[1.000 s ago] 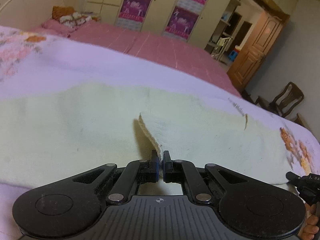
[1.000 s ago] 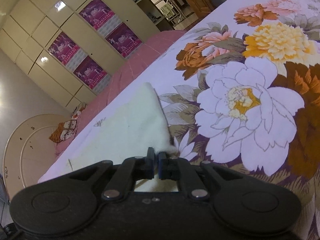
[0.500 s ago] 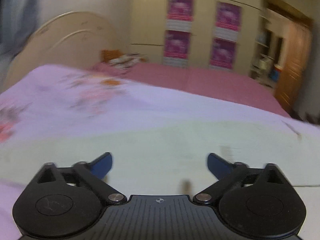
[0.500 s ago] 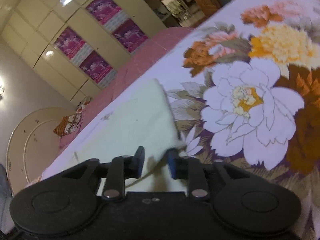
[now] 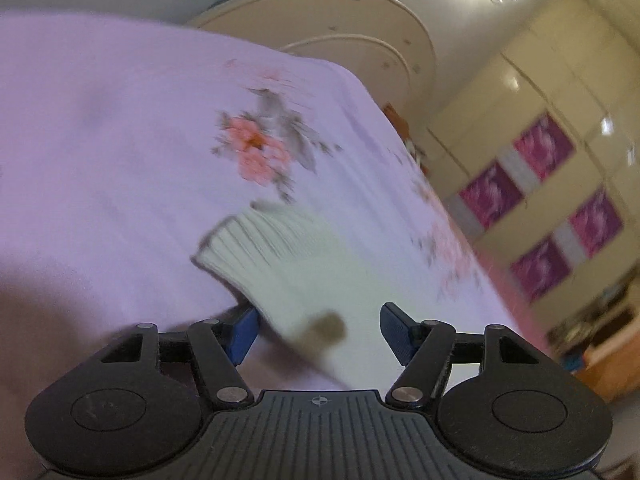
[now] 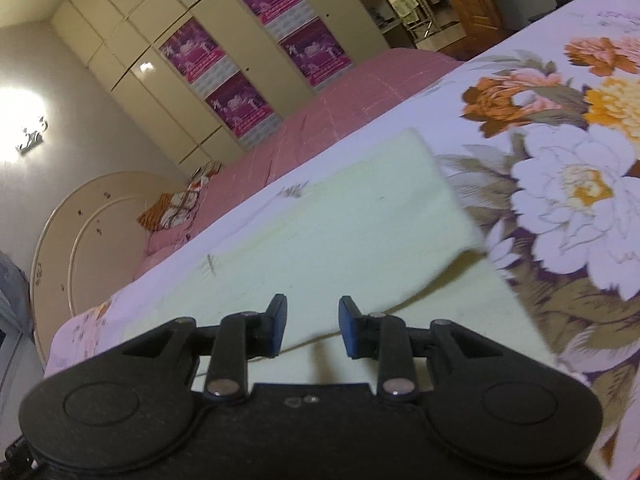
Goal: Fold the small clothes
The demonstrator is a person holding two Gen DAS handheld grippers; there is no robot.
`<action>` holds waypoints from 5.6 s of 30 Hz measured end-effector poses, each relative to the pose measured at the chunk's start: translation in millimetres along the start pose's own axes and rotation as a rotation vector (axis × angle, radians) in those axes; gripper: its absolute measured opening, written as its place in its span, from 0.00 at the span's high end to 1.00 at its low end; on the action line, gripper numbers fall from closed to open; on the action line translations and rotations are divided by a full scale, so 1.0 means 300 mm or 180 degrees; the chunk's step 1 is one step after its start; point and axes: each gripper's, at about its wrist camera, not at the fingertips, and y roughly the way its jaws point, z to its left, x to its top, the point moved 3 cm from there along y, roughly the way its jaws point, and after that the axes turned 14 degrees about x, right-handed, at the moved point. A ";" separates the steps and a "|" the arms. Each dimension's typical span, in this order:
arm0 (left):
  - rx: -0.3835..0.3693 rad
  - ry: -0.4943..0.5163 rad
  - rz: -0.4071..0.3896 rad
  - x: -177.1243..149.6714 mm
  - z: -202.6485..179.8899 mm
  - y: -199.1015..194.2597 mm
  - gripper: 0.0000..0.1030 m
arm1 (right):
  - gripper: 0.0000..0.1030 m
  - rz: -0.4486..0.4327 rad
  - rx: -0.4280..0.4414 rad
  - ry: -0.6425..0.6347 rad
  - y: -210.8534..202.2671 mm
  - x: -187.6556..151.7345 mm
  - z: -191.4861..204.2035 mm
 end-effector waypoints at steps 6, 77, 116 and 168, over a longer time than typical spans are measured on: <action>-0.0066 -0.0214 0.0124 0.026 0.008 0.042 0.72 | 0.72 0.0016 0.0021 0.0015 0.025 -0.007 0.041; -0.0500 0.2285 0.0043 -0.748 -0.807 -0.211 0.31 | 0.95 -0.0300 0.0382 -0.0427 -0.049 0.164 0.161; -0.1105 0.2870 -0.0118 -0.816 -0.915 -0.318 0.31 | 0.95 -0.0044 -0.0296 -0.0343 -0.091 0.069 -0.163; -0.0925 0.3238 -0.0422 -0.808 -1.076 -0.251 0.16 | 0.59 0.0203 -0.0424 -0.1340 0.148 0.123 0.044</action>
